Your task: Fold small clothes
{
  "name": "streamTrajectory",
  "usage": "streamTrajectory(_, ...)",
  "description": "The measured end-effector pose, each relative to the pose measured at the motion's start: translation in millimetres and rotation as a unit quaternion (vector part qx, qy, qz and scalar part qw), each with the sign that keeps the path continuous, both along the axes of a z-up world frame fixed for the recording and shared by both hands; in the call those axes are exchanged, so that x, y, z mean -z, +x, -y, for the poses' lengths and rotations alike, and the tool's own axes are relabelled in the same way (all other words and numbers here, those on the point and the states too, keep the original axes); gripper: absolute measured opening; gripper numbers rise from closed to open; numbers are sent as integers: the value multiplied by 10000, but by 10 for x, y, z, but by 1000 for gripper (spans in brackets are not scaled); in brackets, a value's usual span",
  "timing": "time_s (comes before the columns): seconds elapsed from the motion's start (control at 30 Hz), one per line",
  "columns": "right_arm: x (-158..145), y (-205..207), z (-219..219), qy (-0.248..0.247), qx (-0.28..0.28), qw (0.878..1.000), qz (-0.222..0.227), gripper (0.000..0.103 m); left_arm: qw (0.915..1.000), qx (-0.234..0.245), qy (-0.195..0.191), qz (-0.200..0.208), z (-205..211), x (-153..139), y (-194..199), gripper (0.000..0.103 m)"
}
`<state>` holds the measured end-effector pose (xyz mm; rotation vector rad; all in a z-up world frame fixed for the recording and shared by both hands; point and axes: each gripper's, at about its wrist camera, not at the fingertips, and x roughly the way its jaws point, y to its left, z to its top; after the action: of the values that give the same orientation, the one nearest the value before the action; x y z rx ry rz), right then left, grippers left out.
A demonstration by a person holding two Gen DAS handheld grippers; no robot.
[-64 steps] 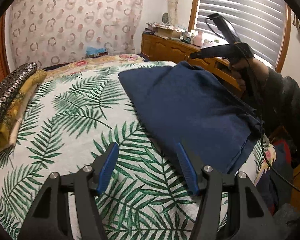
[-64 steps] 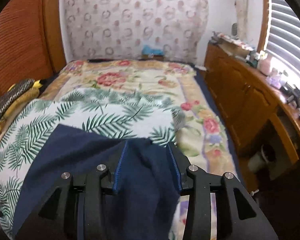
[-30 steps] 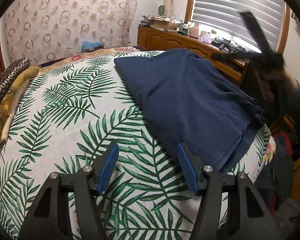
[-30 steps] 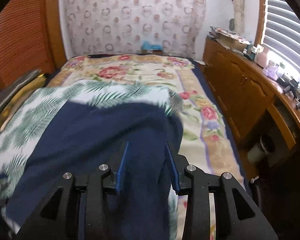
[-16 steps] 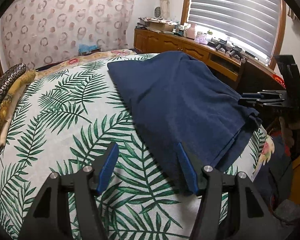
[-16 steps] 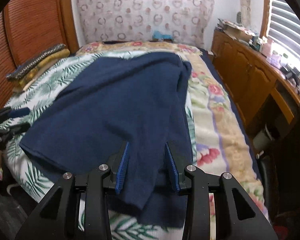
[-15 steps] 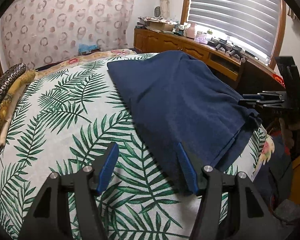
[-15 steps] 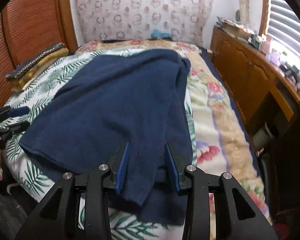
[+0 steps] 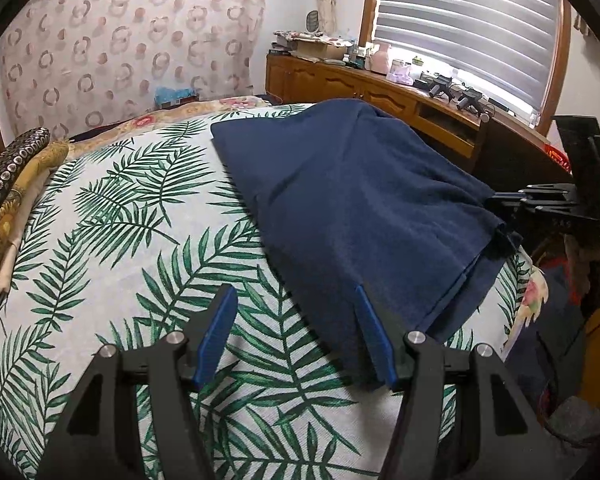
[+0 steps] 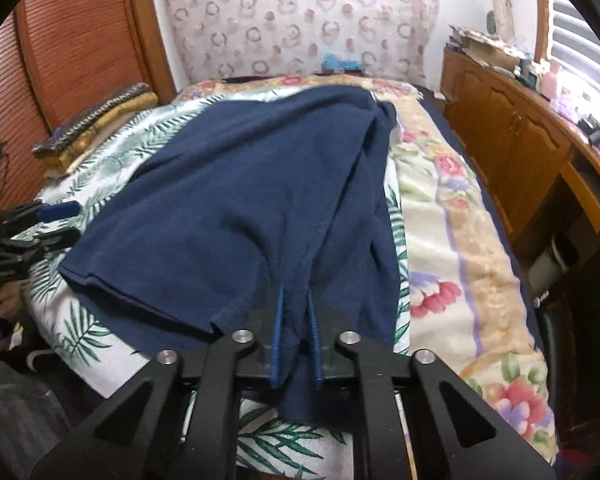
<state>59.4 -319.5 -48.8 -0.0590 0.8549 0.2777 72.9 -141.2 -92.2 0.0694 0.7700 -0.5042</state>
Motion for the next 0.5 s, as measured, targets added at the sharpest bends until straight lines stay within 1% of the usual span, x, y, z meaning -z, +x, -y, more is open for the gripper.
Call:
streamTrajectory(0.13, -99, -63, 51, -107, 31, 9998, 156, 4, 10000, 55, -62, -16, 9, -10, -16, 60)
streamTrajectory(0.33, -12, -45, 122, -225, 146, 9996, 38, 4, 9998, 196, 18, -88, 80, 18, -27, 60)
streamTrajectory(0.5, 6, -22, 122, -210, 186, 9996, 11, 5, 9990, 295, -44, -329, 95, 93, -7, 60)
